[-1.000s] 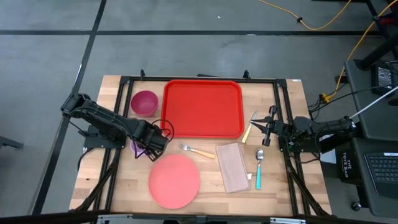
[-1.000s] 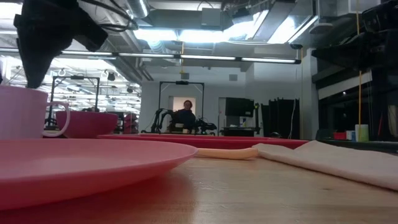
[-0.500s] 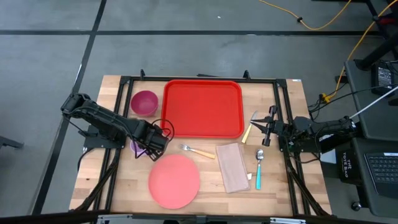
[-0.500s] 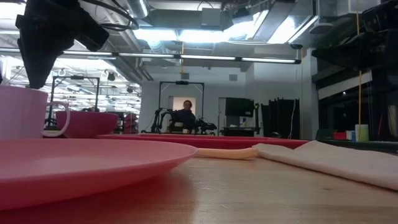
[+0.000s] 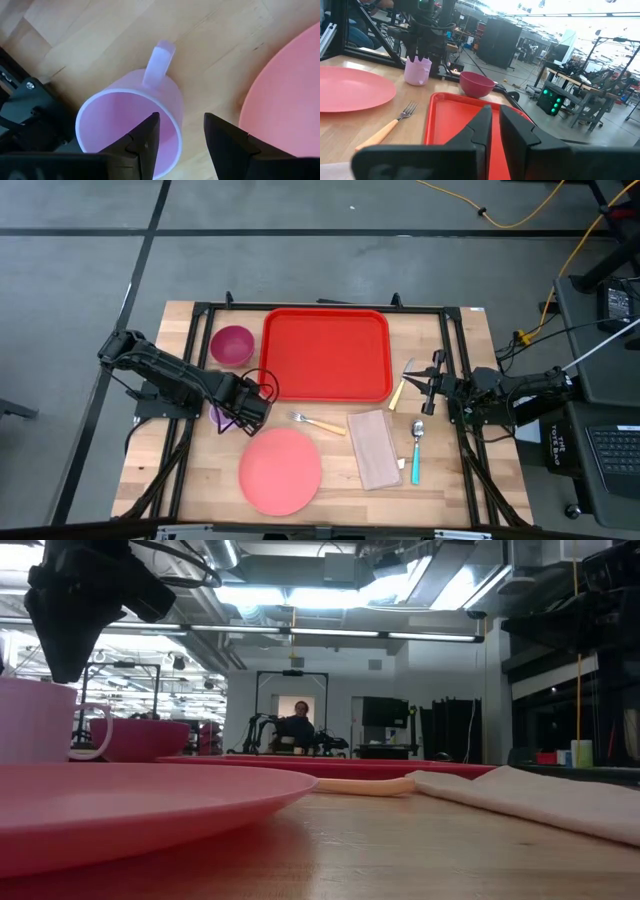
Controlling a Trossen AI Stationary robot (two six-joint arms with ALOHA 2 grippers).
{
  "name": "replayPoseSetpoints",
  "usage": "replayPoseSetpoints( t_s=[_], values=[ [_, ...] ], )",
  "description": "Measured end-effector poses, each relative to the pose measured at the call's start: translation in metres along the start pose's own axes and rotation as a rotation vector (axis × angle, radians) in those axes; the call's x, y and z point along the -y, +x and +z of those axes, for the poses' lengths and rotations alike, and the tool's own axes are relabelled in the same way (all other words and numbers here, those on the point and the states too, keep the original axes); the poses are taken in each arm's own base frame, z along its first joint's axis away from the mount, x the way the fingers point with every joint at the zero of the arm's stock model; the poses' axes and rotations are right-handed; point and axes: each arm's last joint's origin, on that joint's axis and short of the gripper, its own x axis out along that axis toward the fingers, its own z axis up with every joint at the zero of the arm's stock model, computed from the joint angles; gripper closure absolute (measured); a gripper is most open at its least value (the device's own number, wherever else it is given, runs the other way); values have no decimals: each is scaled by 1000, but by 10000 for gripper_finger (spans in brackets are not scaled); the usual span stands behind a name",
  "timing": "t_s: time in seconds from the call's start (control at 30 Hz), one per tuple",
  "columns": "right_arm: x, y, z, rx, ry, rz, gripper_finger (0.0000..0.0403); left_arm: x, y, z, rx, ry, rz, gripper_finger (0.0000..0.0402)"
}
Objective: Set up tray
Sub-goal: Put the pink mug on the top left of the red serving tray
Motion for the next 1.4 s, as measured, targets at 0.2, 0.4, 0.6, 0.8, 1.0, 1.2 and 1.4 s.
replayPoseSetpoints(
  t_s=[0.2,0.4,0.6,0.8,1.0,1.2,1.4],
  values=[
    [0,0,0,0,0,0,361,0,0,0,-7,-26,-2,254],
    [0,0,0,0,0,0,361,-4,17,-4,-59,-34,14,263],
    [0,0,0,0,0,0,361,-6,30,-6,-94,-8,-3,278],
    [0,0,0,0,0,0,361,-4,31,-7,-134,6,-34,288],
    [0,0,0,0,1,0,361,-4,31,-8,-150,21,-41,299],
    [0,0,0,0,14,0,361,-7,26,-8,-107,35,-57,313],
    [0,0,0,0,15,0,361,-8,23,-8,-93,32,-69,337]
  ],
)
